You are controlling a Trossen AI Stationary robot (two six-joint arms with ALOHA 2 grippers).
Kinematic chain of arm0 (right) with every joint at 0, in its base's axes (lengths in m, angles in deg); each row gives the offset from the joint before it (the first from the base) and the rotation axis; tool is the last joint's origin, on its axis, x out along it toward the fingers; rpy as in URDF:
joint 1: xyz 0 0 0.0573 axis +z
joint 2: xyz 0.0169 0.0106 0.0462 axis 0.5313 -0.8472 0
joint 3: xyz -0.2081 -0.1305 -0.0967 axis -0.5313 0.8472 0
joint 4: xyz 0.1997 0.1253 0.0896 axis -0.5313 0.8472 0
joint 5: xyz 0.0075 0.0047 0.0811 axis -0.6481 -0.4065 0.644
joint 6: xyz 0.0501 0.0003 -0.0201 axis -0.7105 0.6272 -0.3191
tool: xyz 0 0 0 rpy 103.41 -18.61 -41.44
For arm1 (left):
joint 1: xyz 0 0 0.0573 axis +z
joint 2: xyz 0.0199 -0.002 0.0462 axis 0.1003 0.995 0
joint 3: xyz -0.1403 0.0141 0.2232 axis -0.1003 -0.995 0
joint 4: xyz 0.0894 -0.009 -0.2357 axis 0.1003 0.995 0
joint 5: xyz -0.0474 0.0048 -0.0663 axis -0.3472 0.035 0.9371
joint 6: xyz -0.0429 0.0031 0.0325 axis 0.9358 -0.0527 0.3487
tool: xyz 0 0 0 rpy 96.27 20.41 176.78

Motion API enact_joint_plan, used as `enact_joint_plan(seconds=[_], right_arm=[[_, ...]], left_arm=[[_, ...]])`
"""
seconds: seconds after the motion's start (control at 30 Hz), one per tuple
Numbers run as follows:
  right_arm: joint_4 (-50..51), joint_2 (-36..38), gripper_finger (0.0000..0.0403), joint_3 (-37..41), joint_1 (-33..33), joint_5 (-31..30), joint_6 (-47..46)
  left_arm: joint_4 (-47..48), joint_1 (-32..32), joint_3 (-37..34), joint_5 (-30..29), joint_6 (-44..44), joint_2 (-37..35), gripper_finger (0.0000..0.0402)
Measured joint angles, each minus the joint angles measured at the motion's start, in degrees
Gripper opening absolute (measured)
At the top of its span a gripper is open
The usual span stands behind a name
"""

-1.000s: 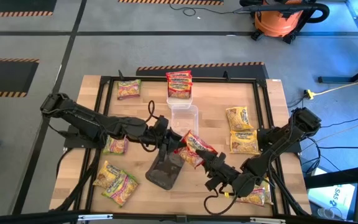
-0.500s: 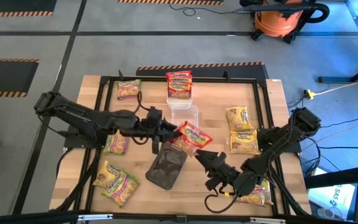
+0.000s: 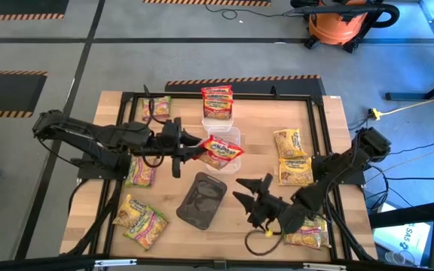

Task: Sort Maruchan noodles
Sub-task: Put the red noodle pack into the white bin

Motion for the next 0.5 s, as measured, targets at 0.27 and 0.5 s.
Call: enact_joint_plan(seconds=[0.27,0.5], right_arm=[[22.5,4.3,0.0264,0.0,-11.6,30.2,-39.5],[32.8,5.2,0.0264,0.7,-14.5,36.9,-48.1]], left_arm=[[8.8,0.0,0.0,-1.3,-0.9,-0.5,0.0105],[13.5,-1.6,-0.4,-3.7,-1.6,-0.3,0.0104]])
